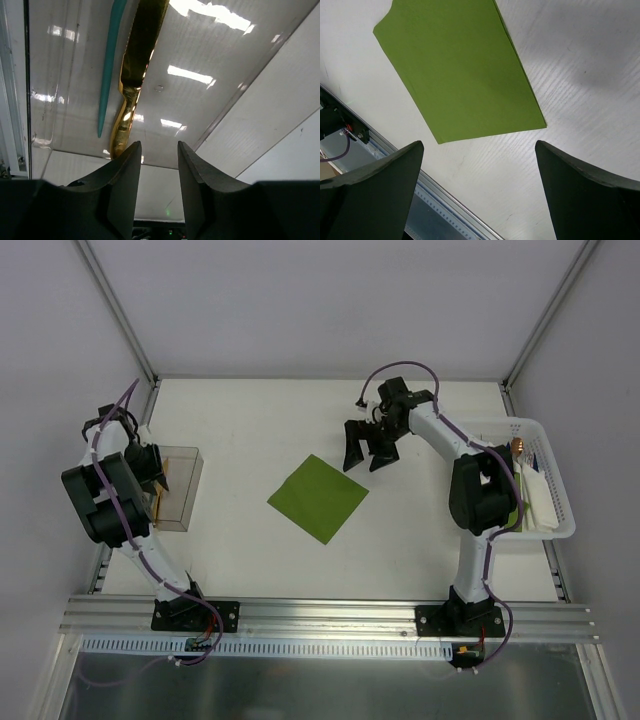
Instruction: Place the utensils on the paper napkin and roll it up
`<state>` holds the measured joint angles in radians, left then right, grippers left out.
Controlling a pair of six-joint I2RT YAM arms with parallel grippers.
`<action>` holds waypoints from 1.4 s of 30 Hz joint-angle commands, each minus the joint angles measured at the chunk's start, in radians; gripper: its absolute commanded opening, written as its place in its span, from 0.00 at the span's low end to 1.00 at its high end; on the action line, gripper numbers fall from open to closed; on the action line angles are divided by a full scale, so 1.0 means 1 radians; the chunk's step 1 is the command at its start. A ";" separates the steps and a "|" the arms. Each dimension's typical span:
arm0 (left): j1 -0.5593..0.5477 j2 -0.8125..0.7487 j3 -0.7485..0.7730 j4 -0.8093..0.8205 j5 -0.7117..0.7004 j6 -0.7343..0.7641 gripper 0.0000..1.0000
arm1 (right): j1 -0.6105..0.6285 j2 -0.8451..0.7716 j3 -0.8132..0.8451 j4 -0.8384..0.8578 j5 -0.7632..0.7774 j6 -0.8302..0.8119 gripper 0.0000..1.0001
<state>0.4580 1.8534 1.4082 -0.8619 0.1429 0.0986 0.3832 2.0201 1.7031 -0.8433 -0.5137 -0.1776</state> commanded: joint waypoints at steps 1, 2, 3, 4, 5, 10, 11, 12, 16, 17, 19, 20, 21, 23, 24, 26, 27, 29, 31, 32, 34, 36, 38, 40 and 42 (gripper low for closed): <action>-0.004 0.015 -0.011 0.004 -0.055 0.033 0.36 | -0.007 -0.063 -0.008 0.009 -0.037 -0.020 0.99; -0.002 0.021 -0.012 0.004 -0.078 0.033 0.36 | -0.007 -0.061 -0.013 0.010 -0.039 -0.019 0.99; -0.002 0.030 -0.012 0.006 -0.100 0.032 0.35 | -0.009 -0.061 -0.013 0.010 -0.042 -0.020 0.99; -0.004 0.033 -0.008 0.008 -0.135 0.032 0.35 | -0.007 -0.061 -0.014 0.009 -0.043 -0.020 0.99; -0.001 0.036 -0.006 0.011 -0.137 0.032 0.35 | -0.009 -0.061 -0.014 0.009 -0.049 -0.022 0.99; 0.001 0.084 0.006 0.014 -0.171 0.039 0.35 | -0.009 -0.061 -0.025 0.010 -0.065 -0.020 0.99; 0.001 0.090 0.006 0.020 -0.161 0.042 0.35 | -0.009 -0.061 -0.028 0.012 -0.063 -0.022 0.99; 0.001 0.098 0.005 0.024 -0.152 0.044 0.35 | -0.010 -0.061 -0.030 0.012 -0.063 -0.022 0.99; 0.001 0.130 0.009 0.027 -0.146 0.050 0.34 | -0.015 -0.064 -0.043 0.012 -0.060 -0.028 0.99; 0.001 0.133 0.008 0.027 -0.146 0.052 0.34 | -0.018 -0.063 -0.043 0.012 -0.059 -0.028 0.99; -0.001 0.145 0.002 0.031 -0.146 0.049 0.34 | -0.021 -0.058 -0.043 0.010 -0.060 -0.026 0.99; 0.001 0.147 -0.003 0.032 -0.146 0.049 0.34 | -0.023 -0.057 -0.042 0.010 -0.063 -0.023 0.99; -0.001 0.151 -0.006 0.041 -0.146 0.050 0.33 | -0.027 -0.057 -0.042 0.010 -0.062 -0.023 0.99; -0.001 0.155 -0.012 0.050 -0.146 0.046 0.32 | -0.030 -0.057 -0.040 0.010 -0.060 -0.023 0.99; -0.002 0.156 -0.014 0.057 -0.146 0.047 0.31 | -0.032 -0.058 -0.040 0.010 -0.059 -0.023 0.99; -0.001 0.161 -0.018 0.069 -0.146 0.049 0.29 | -0.035 -0.055 -0.037 0.010 -0.059 -0.023 0.99; -0.001 0.167 -0.017 0.072 -0.146 0.047 0.28 | -0.038 -0.054 -0.036 0.010 -0.059 -0.025 0.99; -0.001 0.178 -0.003 0.070 -0.120 0.046 0.23 | -0.040 -0.052 -0.037 0.009 -0.057 -0.026 0.99; -0.004 0.181 -0.002 0.073 -0.114 0.043 0.16 | -0.040 -0.049 -0.039 0.007 -0.059 -0.028 0.99; -0.005 0.181 -0.002 0.073 -0.108 0.043 0.13 | -0.040 -0.047 -0.039 0.009 -0.062 -0.028 0.99; -0.005 0.178 -0.005 0.077 -0.111 0.041 0.10 | -0.040 -0.047 -0.036 0.009 -0.068 -0.026 0.99; -0.005 0.175 -0.006 0.078 -0.097 0.035 0.08 | -0.040 -0.044 -0.034 0.007 -0.074 -0.022 0.99; -0.007 0.168 -0.006 0.080 -0.095 0.030 0.04 | -0.041 -0.047 -0.031 0.009 -0.072 -0.020 0.99; -0.010 0.153 -0.006 0.078 -0.092 0.029 0.00 | -0.040 -0.050 -0.033 0.009 -0.071 -0.022 0.99; -0.013 0.126 -0.005 0.078 -0.095 0.023 0.00 | -0.040 -0.055 -0.034 0.010 -0.074 -0.023 0.99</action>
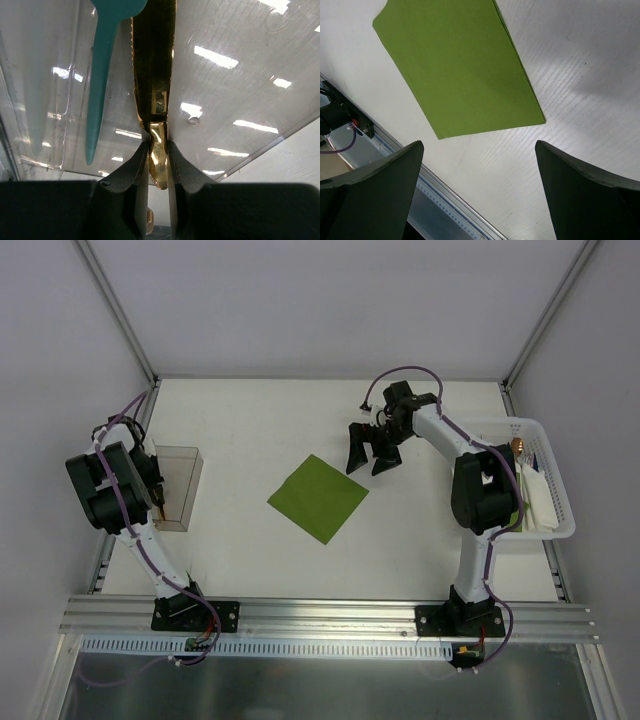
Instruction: Place the utensils on the paper napkin and roll it up
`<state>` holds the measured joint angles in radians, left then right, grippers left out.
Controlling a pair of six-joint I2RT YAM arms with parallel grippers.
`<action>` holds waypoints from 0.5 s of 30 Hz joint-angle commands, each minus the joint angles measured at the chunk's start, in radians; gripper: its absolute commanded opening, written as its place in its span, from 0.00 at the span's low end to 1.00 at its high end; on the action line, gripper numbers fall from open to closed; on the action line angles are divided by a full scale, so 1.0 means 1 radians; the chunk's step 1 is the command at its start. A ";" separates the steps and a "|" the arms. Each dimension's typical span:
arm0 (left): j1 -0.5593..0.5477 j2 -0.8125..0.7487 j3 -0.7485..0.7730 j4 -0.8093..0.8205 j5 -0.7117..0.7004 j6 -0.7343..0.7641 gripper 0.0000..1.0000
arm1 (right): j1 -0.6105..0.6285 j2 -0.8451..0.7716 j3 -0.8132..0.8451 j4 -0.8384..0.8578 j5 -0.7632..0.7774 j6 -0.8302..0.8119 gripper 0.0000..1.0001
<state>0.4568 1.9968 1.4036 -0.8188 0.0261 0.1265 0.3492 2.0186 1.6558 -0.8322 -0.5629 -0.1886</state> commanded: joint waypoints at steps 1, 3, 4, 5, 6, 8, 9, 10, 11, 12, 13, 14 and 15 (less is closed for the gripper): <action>-0.013 -0.029 0.003 0.035 0.032 -0.008 0.00 | -0.006 -0.055 0.013 -0.001 -0.028 -0.012 0.99; -0.015 -0.071 0.005 0.033 0.038 -0.018 0.00 | -0.003 -0.055 0.015 -0.001 -0.031 -0.008 0.99; -0.017 -0.085 0.005 0.033 0.046 -0.021 0.00 | -0.004 -0.054 0.015 -0.001 -0.032 -0.008 0.99; -0.017 -0.113 0.003 0.033 0.063 -0.028 0.00 | -0.004 -0.055 0.019 -0.002 -0.034 -0.008 0.99; -0.017 -0.128 0.002 0.033 0.066 -0.033 0.00 | -0.004 -0.055 0.021 -0.001 -0.034 -0.008 0.99; -0.017 -0.157 -0.003 0.032 0.086 -0.044 0.00 | -0.004 -0.057 0.022 -0.002 -0.035 -0.008 0.99; -0.018 -0.168 -0.005 0.032 0.093 -0.045 0.00 | -0.004 -0.058 0.024 -0.001 -0.034 -0.009 0.99; -0.018 -0.191 -0.009 0.030 0.095 -0.048 0.00 | -0.004 -0.060 0.022 -0.001 -0.034 -0.009 0.99; -0.023 -0.200 -0.011 0.029 0.101 -0.051 0.00 | -0.004 -0.060 0.022 -0.002 -0.034 -0.009 0.99; -0.029 -0.208 -0.014 0.026 0.113 -0.054 0.00 | -0.003 -0.060 0.022 -0.001 -0.032 -0.009 0.99; -0.032 -0.226 -0.017 0.026 0.115 -0.054 0.00 | -0.004 -0.060 0.019 -0.002 -0.031 -0.009 0.99; -0.038 -0.234 -0.018 0.023 0.110 -0.056 0.00 | -0.003 -0.063 0.019 -0.002 -0.034 -0.009 0.99; -0.046 -0.251 -0.023 0.021 0.100 -0.057 0.00 | -0.004 -0.064 0.018 -0.001 -0.034 -0.008 0.99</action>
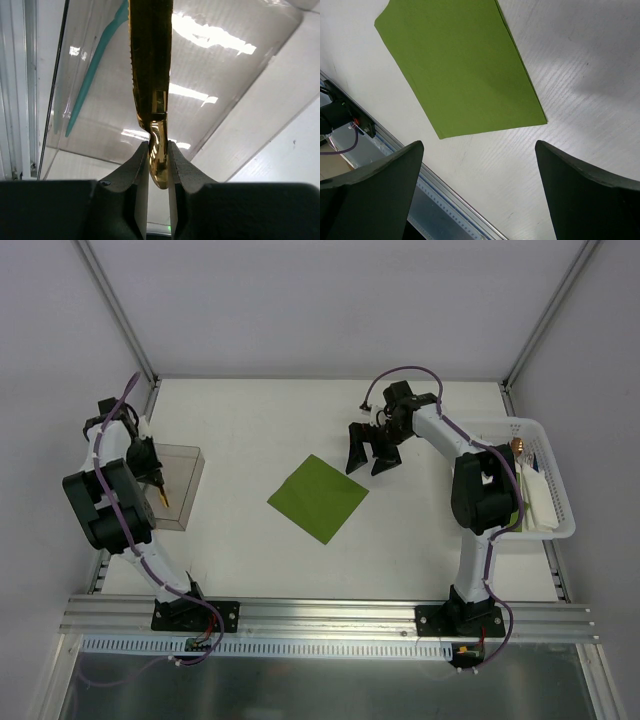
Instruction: Place the utensils on the paper napkin and roll it up
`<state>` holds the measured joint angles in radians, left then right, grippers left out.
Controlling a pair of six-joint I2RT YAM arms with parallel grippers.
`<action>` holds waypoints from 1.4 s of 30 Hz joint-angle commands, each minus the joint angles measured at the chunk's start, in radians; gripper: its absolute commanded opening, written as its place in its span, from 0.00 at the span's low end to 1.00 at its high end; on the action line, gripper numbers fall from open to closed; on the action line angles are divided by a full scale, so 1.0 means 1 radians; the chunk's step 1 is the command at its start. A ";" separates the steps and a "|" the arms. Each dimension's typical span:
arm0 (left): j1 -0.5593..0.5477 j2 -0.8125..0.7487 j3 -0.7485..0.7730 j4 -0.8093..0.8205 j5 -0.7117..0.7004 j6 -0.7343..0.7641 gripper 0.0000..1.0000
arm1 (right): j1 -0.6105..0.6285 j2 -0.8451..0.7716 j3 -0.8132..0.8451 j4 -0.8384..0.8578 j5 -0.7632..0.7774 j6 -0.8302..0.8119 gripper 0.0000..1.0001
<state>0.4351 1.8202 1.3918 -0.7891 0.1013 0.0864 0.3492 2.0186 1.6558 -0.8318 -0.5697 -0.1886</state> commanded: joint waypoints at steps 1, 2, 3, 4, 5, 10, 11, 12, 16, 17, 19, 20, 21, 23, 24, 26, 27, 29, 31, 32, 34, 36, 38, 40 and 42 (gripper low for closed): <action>-0.027 -0.082 -0.016 -0.010 0.026 -0.017 0.00 | -0.004 -0.064 0.015 -0.001 -0.027 -0.009 0.99; -0.029 -0.091 -0.019 -0.013 0.026 -0.019 0.00 | -0.004 -0.067 0.012 -0.001 -0.025 -0.009 0.99; -0.032 -0.097 -0.022 -0.013 0.025 -0.022 0.00 | -0.004 -0.069 0.010 -0.003 -0.025 -0.008 0.99; -0.033 -0.116 -0.027 -0.016 0.031 -0.025 0.00 | -0.004 -0.070 0.009 -0.001 -0.025 -0.008 0.99; -0.035 -0.127 -0.028 -0.018 0.034 -0.030 0.00 | -0.003 -0.072 0.007 -0.001 -0.025 -0.006 0.99; -0.094 -0.212 0.008 -0.025 0.106 -0.062 0.00 | -0.004 -0.078 0.004 -0.001 -0.021 -0.002 0.99; -0.148 -0.216 0.022 -0.051 0.097 -0.074 0.00 | -0.004 -0.080 0.002 -0.001 -0.022 0.000 0.99; -0.182 -0.216 0.036 -0.067 0.094 -0.082 0.00 | -0.003 -0.081 0.002 -0.003 -0.021 0.000 0.99; -0.346 -0.232 0.078 -0.111 0.044 -0.155 0.00 | -0.004 -0.087 -0.002 -0.007 -0.012 0.000 0.99; -0.364 -0.231 0.105 -0.128 0.081 -0.207 0.00 | -0.004 -0.093 -0.002 -0.009 -0.007 0.001 0.99; -0.413 -0.225 0.147 -0.147 0.107 -0.270 0.00 | -0.004 -0.095 -0.008 -0.010 0.004 0.005 0.99; -0.429 -0.220 0.156 -0.148 0.124 -0.324 0.00 | -0.004 -0.098 -0.011 -0.010 0.008 0.006 0.99; -0.485 -0.217 0.167 -0.156 0.124 -0.352 0.00 | -0.006 -0.098 -0.014 -0.009 0.019 0.009 0.99; -0.542 -0.200 0.191 -0.154 0.130 -0.428 0.00 | -0.007 -0.101 -0.025 -0.010 0.028 0.015 0.99; -0.574 -0.191 0.203 -0.156 0.127 -0.448 0.00 | -0.009 -0.106 -0.030 -0.010 0.040 0.018 0.99; -0.665 -0.161 0.239 -0.154 0.103 -0.508 0.00 | -0.010 -0.110 -0.037 -0.009 0.054 0.031 0.99; -0.694 -0.147 0.254 -0.154 0.103 -0.525 0.00 | -0.010 -0.118 -0.048 -0.007 0.076 0.034 0.99; -0.781 -0.081 0.315 -0.159 0.075 -0.569 0.00 | -0.012 -0.119 -0.057 -0.007 0.083 0.037 0.99; -0.829 -0.005 0.355 -0.162 0.093 -0.596 0.00 | -0.016 -0.123 -0.070 -0.009 0.087 0.043 0.99; -0.872 0.020 0.389 -0.174 0.083 -0.637 0.00 | -0.019 -0.126 -0.074 -0.009 0.085 0.046 0.99; -0.904 0.103 0.424 -0.215 0.057 -0.697 0.00 | -0.033 -0.138 -0.086 -0.009 0.086 0.046 0.99; -0.933 0.168 0.490 -0.298 0.073 -0.784 0.00 | -0.053 -0.146 -0.094 -0.009 0.085 0.046 0.99; -0.963 0.231 0.530 -0.308 0.075 -0.812 0.00 | -0.070 -0.155 -0.106 -0.009 0.085 0.048 0.99; -1.009 0.278 0.559 -0.318 0.060 -0.820 0.00 | -0.101 -0.158 -0.114 -0.007 0.091 0.049 0.99; -1.035 0.309 0.604 -0.337 0.043 -0.838 0.00 | -0.128 -0.158 -0.122 -0.009 0.087 0.048 0.99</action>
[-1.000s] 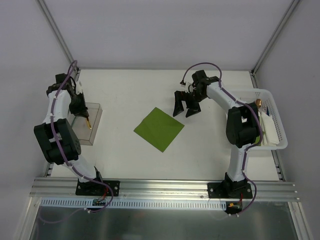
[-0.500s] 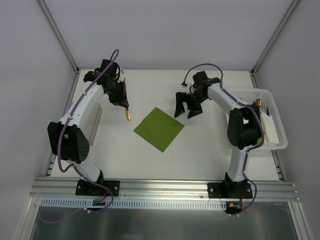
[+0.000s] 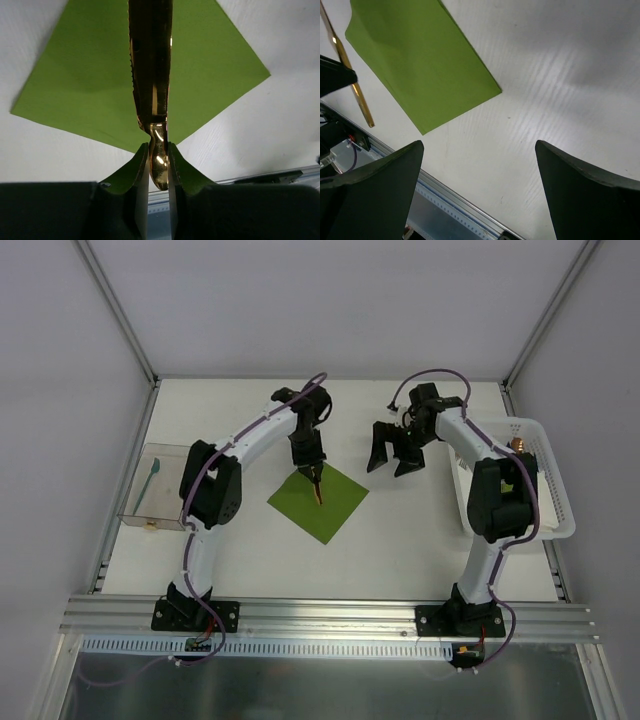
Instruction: Place the utensils on the paper napkin and roll it up
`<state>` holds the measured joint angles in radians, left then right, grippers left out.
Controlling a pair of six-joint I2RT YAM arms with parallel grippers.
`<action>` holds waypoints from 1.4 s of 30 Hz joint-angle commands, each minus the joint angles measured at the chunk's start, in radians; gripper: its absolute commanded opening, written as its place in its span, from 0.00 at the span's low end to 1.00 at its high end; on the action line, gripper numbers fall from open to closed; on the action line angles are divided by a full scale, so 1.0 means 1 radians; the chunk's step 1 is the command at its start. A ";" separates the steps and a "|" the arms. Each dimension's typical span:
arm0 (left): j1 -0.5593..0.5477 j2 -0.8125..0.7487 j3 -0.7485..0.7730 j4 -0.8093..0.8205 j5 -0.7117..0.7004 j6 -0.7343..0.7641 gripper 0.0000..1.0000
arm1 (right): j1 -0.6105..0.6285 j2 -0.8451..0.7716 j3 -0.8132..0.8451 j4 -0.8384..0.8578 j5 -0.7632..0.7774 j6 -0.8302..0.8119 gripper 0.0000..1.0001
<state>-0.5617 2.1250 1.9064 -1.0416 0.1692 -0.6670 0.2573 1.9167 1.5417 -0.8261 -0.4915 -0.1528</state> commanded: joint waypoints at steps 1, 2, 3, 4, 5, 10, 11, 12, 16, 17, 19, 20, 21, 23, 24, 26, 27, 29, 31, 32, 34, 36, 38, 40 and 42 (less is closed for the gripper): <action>-0.053 0.024 0.094 -0.089 -0.027 -0.091 0.00 | -0.046 -0.056 -0.011 -0.013 0.005 0.012 0.99; -0.059 0.032 0.094 -0.090 -0.028 -0.103 0.00 | -0.053 -0.058 -0.015 -0.013 0.002 0.012 0.99; -0.063 0.038 0.092 -0.092 -0.030 -0.109 0.00 | -0.062 -0.058 -0.017 -0.015 -0.001 0.012 0.99; -0.067 0.045 0.089 -0.094 -0.040 -0.115 0.00 | -0.076 -0.059 -0.017 -0.015 -0.007 0.013 0.99; -0.070 0.049 0.082 -0.094 -0.040 -0.123 0.00 | -0.081 -0.062 -0.017 -0.015 -0.009 0.015 0.99; -0.072 0.087 0.091 -0.097 -0.020 -0.077 0.00 | -0.104 -0.068 -0.014 -0.015 -0.007 0.018 0.99; -0.072 0.090 0.089 -0.097 -0.019 -0.062 0.00 | -0.105 -0.067 -0.014 -0.013 -0.007 0.018 0.99; -0.073 0.092 0.089 -0.097 -0.023 -0.056 0.00 | -0.107 -0.065 -0.014 -0.013 -0.007 0.018 0.99; -0.075 0.102 0.092 -0.097 -0.051 -0.048 0.00 | -0.110 -0.064 -0.011 -0.013 -0.009 0.019 0.99; -0.075 0.105 0.097 -0.097 -0.059 -0.048 0.00 | -0.110 -0.065 -0.011 -0.015 -0.009 0.019 0.99; -0.075 0.122 0.106 -0.097 -0.060 -0.043 0.00 | -0.110 -0.067 -0.011 -0.013 -0.009 0.018 0.99; -0.075 0.127 0.115 -0.097 -0.063 -0.039 0.00 | -0.112 -0.067 -0.012 -0.015 -0.009 0.018 0.99; -0.075 0.131 0.120 -0.097 -0.066 -0.039 0.00 | -0.112 -0.067 -0.012 -0.011 -0.010 0.018 0.99; -0.075 0.145 0.128 -0.097 -0.074 -0.026 0.00 | -0.112 -0.067 -0.015 -0.013 -0.012 0.018 0.99; -0.075 0.148 0.126 -0.097 -0.079 -0.025 0.00 | -0.112 -0.067 -0.015 -0.013 -0.013 0.018 0.99; -0.075 0.162 0.125 -0.095 -0.091 -0.017 0.00 | -0.113 -0.067 -0.015 -0.013 -0.013 0.016 0.99; -0.073 0.167 0.126 -0.097 -0.094 -0.013 0.00 | -0.113 -0.067 -0.017 -0.010 -0.015 0.015 0.99; -0.073 0.181 0.132 -0.095 -0.103 -0.009 0.00 | -0.112 -0.067 -0.017 -0.011 -0.018 0.015 0.99; -0.073 0.193 0.137 -0.095 -0.105 -0.006 0.00 | -0.112 -0.068 -0.020 -0.011 -0.021 0.015 0.99; -0.073 0.196 0.141 -0.097 -0.108 -0.006 0.00 | -0.112 -0.068 -0.020 -0.010 -0.021 0.013 0.99; -0.073 0.208 0.151 -0.095 -0.109 -0.002 0.00 | -0.112 -0.067 -0.020 -0.011 -0.025 0.015 0.99; -0.073 0.216 0.161 -0.095 -0.108 0.003 0.00 | -0.113 -0.065 -0.020 -0.010 -0.028 0.015 0.99; -0.073 0.222 0.171 -0.095 -0.106 0.006 0.00 | -0.112 -0.065 -0.022 -0.011 -0.028 0.015 0.99; -0.075 0.227 0.169 -0.095 -0.105 0.006 0.00 | -0.113 -0.065 -0.023 -0.011 -0.030 0.015 0.99; -0.073 0.231 0.169 -0.095 -0.102 0.006 0.00 | -0.113 -0.062 -0.023 -0.011 -0.033 0.015 0.99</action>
<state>-0.6395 2.3585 2.0308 -1.1072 0.0731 -0.6827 0.1520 1.9099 1.5249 -0.8261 -0.5030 -0.1425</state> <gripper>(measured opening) 0.153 0.991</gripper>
